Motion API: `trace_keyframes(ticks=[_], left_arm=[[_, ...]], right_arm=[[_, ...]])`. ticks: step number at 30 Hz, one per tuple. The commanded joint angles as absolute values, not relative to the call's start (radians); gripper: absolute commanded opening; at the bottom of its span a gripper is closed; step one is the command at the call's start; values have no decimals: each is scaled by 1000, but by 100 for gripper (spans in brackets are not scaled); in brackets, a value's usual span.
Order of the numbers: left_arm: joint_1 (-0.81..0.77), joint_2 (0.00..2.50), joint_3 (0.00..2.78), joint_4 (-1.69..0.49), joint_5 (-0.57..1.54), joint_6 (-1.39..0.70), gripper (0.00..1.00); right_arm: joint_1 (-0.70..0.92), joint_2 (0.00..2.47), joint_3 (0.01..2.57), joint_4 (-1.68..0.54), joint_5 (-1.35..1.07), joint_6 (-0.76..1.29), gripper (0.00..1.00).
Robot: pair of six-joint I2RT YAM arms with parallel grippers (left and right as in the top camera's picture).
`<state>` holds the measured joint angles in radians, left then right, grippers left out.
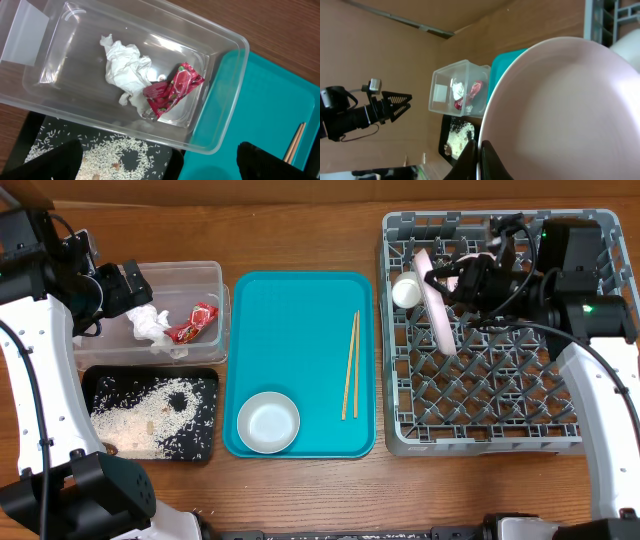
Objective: Sort waste into correct bins and load items into the dishwasher
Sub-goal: 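Lift the pink plate and stand it upright in the rack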
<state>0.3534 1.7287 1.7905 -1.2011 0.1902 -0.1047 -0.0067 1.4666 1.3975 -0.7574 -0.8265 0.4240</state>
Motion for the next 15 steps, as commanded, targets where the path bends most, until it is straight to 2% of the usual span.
trace_keyframes(ticks=[1, 15], left_arm=[[353, 1713, 1816, -1200, 199, -112, 100], [353, 1713, 1816, -1200, 199, -112, 100]], right_arm=[[-13, 1479, 1373, -756, -857, 440, 4], [-15, 1484, 1298, -739, -707, 505, 4]])
